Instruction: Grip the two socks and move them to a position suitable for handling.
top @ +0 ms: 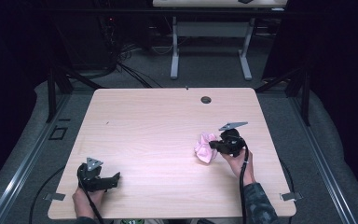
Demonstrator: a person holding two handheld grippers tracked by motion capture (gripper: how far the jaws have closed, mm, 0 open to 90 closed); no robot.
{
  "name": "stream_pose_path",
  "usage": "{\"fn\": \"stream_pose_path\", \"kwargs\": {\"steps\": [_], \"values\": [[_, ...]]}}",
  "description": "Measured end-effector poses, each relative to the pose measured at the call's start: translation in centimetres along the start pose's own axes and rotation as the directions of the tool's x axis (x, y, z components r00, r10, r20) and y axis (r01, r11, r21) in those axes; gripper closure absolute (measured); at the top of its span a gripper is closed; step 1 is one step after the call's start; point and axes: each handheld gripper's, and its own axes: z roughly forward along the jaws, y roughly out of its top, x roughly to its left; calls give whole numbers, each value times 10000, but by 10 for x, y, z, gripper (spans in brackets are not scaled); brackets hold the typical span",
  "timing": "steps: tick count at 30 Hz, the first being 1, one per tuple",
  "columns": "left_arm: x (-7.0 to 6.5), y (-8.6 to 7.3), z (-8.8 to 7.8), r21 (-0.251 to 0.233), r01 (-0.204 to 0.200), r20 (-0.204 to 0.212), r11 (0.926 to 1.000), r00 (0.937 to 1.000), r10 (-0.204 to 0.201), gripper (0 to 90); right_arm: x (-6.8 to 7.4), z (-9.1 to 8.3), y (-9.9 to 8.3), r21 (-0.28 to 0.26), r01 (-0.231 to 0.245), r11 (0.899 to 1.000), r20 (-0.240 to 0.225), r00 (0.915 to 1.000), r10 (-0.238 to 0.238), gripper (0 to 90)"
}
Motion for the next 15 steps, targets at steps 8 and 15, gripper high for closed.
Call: {"fn": "stream_pose_path", "kwargs": {"steps": [8, 15], "values": [[0, 0, 0, -1, -3, 1, 10000, 10000, 3, 13, 27, -47, 2, -591, 404, 9974, 317, 9988, -385, 868], [0, 0, 0, -17, -7, 4, 10000, 10000, 7, 13, 69, -93, 2, -331, 680, 9971, 591, 9961, -660, 866]]}}
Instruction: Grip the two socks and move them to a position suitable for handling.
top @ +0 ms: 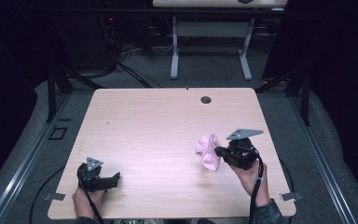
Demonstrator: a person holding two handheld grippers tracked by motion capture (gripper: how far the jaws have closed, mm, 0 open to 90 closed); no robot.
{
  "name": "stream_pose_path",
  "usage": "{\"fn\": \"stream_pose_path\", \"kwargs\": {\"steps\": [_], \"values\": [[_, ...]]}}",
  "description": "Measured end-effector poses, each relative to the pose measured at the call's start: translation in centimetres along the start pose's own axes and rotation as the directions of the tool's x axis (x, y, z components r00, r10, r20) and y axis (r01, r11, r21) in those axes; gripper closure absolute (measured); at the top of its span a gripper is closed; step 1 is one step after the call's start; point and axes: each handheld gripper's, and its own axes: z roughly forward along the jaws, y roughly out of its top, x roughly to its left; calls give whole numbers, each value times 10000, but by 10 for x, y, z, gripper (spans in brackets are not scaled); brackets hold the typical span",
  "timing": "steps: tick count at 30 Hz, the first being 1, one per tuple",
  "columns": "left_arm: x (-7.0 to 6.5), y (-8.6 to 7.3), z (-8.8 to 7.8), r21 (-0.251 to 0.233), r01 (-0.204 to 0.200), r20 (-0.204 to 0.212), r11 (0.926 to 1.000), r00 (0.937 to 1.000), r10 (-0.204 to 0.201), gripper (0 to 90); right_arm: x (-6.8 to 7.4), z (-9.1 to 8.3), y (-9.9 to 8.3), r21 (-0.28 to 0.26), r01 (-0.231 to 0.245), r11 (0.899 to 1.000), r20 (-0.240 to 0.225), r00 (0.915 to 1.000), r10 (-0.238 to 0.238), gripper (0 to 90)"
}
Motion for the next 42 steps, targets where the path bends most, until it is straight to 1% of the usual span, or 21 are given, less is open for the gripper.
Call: {"fn": "stream_pose_path", "kwargs": {"steps": [4, 5, 6, 7, 8, 10, 12, 13, 16, 17, 20, 21, 25, 29, 32, 33, 36, 37, 38, 40, 42], "values": [[0, 0, 0, -15, -2, -2, 10000, 10000, 2, 14, 26, 1, -3, 584, 82, 9983, -213, 9997, -70, 864], [0, 0, 0, -3, -5, 12, 10000, 10000, 5, 15, 37, 12, -6, 1038, 136, 9945, -320, 9994, -103, 862], [0, 0, 0, -12, -7, 5, 10000, 10000, 7, 15, 37, 12, -6, 1038, 136, 9945, -320, 9994, -103, 862], [0, 0, 0, -21, -9, 12, 10000, 10000, 9, 14, 45, 30, -10, 1470, 195, 9889, -710, 9974, -91, 847], [0, 0, 0, -21, -9, 12, 10000, 10000, 9, 15, 45, 30, -10, 1470, 195, 9889, -710, 9974, -91, 847], [0, 0, 0, -20, -15, 20, 10000, 10000, 15, 14, 50, 55, -14, 1868, 302, 9819, -1124, 9936, -92, 778], [0, 0, 1, -24, -31, 33, 10000, 10000, 31, 14, 52, 81, -20, 2188, 296, 9753, -1517, 9884, 41, 648], [0, 0, 1, -17, -47, 35, 10000, 10000, 48, 15, 51, 97, -26, 2233, 397, 9739, -2027, 9792, 66, 530], [0, 0, 1, -14, -78, 49, 10000, 10000, 78, 14, 48, 96, -26, 1956, 385, 9799, -2306, 9730, 78, 462], [0, 0, 1, -22, -64, 51, 10000, 10000, 64, 14, 42, 84, -24, 1208, 229, 9924, -2333, 9724, 59, 420], [0, 1, 1, -29, -89, 81, 10000, 9999, 89, 14, 33, 69, -20, 683, 181, 9975, -2217, 9751, -25, 418], [-1, 1, 0, 2, -129, 127, 9999, 9998, 129, 16, 22, 59, -17, 283, 199, 9994, -1932, 9811, -140, 438], [-3, 3, -3, 241, -25, 287, 9997, 9996, 18, 33, 5, 54, -15, 291, 355, 9989, -1481, 9885, -308, 478], [-24, 13, -17, -60, -163, 1105, 9998, 9937, 168, 20, -5, 68, -18, 749, 664, 9950, -1265, 9904, -566, 521], [-54, 23, -21, -170, -748, 2124, 9970, 9742, 768, 52, -2, 85, -24, 1183, 906, 9888, -1611, 9844, -709, 548], [-65, 27, -20, -116, -938, 2538, 9955, 9627, 937, 72, 0, 90, -25, 1289, 997, 9866, -1651, 9832, -778, 555], [-98, 37, -15, -112, -1404, 3796, 9900, 9154, 1342, 131, 3, 103, -30, 1438, 1077, 9837, -1953, 9776, -785, 583], [-110, 39, -13, -131, -1386, 4165, 9903, 8996, 1314, 157, 4, 106, -31, 1466, 1032, 9838, -2035, 9764, -721, 589], [-120, 42, -11, -204, -1538, 4511, 9879, 8804, 1464, 159, 5, 108, -32, 1506, 1087, 9826, -1962, 9774, -781, 592], [-139, 46, -5, -189, -1788, 5036, 9837, 8483, 1638, 208, 5, 110, -33, 1498, 1115, 9824, -2042, 9757, -796, 600], [-156, 49, 5, -88, -2079, 5411, 9781, 8216, 1795, 229, 6, 112, -33, 1477, 1145, 9824, -2011, 9760, -835, 602]]}}
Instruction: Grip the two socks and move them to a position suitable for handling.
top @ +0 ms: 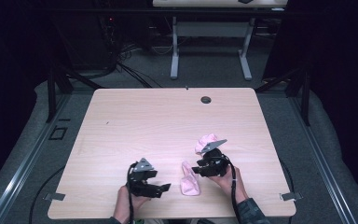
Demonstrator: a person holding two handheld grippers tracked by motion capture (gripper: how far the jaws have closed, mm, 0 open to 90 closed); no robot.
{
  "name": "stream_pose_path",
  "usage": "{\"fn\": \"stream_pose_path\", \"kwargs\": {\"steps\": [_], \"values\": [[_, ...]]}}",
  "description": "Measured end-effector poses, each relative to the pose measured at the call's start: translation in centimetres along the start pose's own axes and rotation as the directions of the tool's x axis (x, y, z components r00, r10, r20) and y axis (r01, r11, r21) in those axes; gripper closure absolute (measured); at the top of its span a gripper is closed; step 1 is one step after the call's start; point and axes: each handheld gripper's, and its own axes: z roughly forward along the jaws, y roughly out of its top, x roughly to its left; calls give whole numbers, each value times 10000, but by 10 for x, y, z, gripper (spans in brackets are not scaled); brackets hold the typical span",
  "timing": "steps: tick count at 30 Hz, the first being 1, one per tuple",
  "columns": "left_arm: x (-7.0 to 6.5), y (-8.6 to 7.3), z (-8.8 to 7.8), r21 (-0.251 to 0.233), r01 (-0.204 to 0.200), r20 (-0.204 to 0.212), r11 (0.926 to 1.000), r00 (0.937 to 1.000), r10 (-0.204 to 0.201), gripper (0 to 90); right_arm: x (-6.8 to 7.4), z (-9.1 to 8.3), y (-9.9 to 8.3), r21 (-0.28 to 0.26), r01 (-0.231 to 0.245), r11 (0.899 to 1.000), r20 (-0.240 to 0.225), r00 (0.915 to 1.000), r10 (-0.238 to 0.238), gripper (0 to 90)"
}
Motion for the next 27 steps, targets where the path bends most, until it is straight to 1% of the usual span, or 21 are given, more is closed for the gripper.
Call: {"fn": "stream_pose_path", "kwargs": {"steps": [1, 2, 3, 4, 5, 6, 7, 8, 10, 11, 12, 13, 15, 18, 20, 21, 23, 24, 25, 26, 27], "values": [[-4, 3, 7, 157, -111, 160, 9998, 9998, 108, 249, 0, 1, 0, -27, -16, 10000, -40, 10000, 16, 602], [-7, 6, 12, 245, -210, 225, 9995, 9995, 204, 261, -1, 2, 1, 1, 29, 10000, -50, 10000, -29, 604], [-9, 9, 17, 198, -183, 371, 9996, 9992, 176, 284, 0, 3, 0, 1, 22, 10000, 22, 10000, -22, 616], [-9, 11, 21, 271, -202, 529, 9994, 9984, 187, 284, 0, 3, 0, 1, 22, 10000, 22, 10000, -22, 616], [-11, 14, 27, 403, -231, 618, 9989, 9979, 206, 300, 1, 6, -2, -74, -88, 9999, -88, 9999, 87, 630], [-11, 14, 27, 403, -231, 618, 9989, 9979, 206, 316, 1, 6, -2, -74, -88, 9999, -88, 9999, 87, 630], [-12, 15, 29, 464, -227, 682, 9987, 9975, 195, 316, 1, 7, -3, 13, -25, 10000, -8, 10000, 25, 635], [-13, 16, 32, 526, -266, 674, 9983, 9975, 230, 330, 2, 9, -4, 76, -53, 10000, -39, 10000, 54, 641], [-16, 18, 36, 668, -380, 760, 9970, 9966, 329, 361, 4, 10, -5, 256, 141, 9996, 127, 9998, -145, 663], [-18, 18, 38, 709, -449, 662, 9965, 9970, 402, 409, 4, 11, -7, 129, 76, 9999, 66, 9999, -77, 692], [-19, 18, 39, 707, -448, 677, 9965, 9969, 400, 409, 4, 11, -7, 129, 76, 9999, 66, 9999, -77, 692], [-19, 18, 41, 779, -476, 725, 9958, 9965, 419, 437, 4, 10, -7, 130, 86, 9999, 102, 9999, -88, 708], [-21, 18, 43, 894, -504, 685, 9947, 9967, 444, 506, 6, 10, -8, 134, 126, 9998, 90, 9999, -128, 747], [-21, 18, 44, 991, -554, 648, 9935, 9967, 491, 642, 9, 10, -10, 103, 276, 9996, 133, 9995, -277, 805], [-20, 18, 44, 976, -460, 575, 9942, 9975, 405, 733, 10, 11, -11, 36, 228, 9997, 156, 9996, -228, 826], [-20, 18, 44, 968, -452, 631, 9943, 9972, 392, 799, 10, 10, -11, 53, 210, 9998, 126, 9997, -210, 832], [-19, 18, 43, 873, -450, 590, 9952, 9975, 399, 882, 9, 11, -13, -144, 11, 9999, 81, 10000, -10, 840], [-18, 18, 43, 897, -429, 759, 9950, 9965, 362, 882, 9, 11, -13, -144, 11, 9999, 81, 10000, -10, 840], [-18, 18, 42, 840, -429, 761, 9955, 9964, 365, 886, 9, 10, -13, -142, -25, 9999, 53, 10000, 26, 841], [-17, 18, 41, 823, -468, 680, 9955, 9968, 413, 890, 9, 9, -14, -182, -13, 9998, 157, 9999, 16, 841], [-17, 18, 40, 802, -440, 698, 9958, 9968, 385, 892, 8, 9, -15, -281, -87, 9996, 139, 9999, 91, 842]]}}
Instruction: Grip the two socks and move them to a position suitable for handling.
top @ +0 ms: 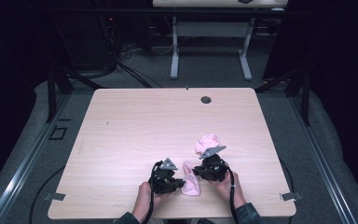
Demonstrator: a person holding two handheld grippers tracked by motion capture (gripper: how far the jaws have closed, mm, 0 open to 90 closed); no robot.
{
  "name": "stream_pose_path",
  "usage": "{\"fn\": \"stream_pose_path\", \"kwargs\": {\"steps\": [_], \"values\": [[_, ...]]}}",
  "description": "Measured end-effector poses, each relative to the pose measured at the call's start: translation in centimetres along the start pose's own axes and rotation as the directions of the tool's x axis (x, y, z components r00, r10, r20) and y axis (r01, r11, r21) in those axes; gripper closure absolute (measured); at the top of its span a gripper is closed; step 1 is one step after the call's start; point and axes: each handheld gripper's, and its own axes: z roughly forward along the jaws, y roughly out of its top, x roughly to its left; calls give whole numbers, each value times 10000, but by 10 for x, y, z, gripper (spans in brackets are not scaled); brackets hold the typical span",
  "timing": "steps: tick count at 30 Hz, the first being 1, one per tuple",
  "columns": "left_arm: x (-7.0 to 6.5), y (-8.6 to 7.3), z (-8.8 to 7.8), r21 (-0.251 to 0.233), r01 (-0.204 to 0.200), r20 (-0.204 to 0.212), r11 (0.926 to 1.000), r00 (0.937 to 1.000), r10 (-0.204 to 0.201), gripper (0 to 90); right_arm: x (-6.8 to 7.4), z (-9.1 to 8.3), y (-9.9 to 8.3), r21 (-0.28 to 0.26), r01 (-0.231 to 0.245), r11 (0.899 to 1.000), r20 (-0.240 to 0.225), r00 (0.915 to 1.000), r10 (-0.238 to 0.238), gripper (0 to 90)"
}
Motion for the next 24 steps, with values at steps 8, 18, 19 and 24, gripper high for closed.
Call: {"fn": "stream_pose_path", "kwargs": {"steps": [8, 18, 19, 24], "values": [[5, -4, -16, -456, 332, -59, 9984, 9994, -335, 894, -2, -17, -7, -372, -531, 9979, 394, 9977, 546, 842], [23, -14, -40, -318, 1130, 3, 9931, 9936, -1131, 893, 0, -40, -24, -473, -1244, 9911, 716, 9892, 1276, 839], [24, -15, -41, -179, 1194, 27, 9927, 9929, -1193, 893, 0, -40, -24, -473, -1244, 9911, 716, 9892, 1276, 839], [30, -19, -47, 359, 1363, 49, 9900, 9906, -1366, 892, 4, -48, -29, -390, -1377, 9897, 632, 9881, 1400, 837]]}}
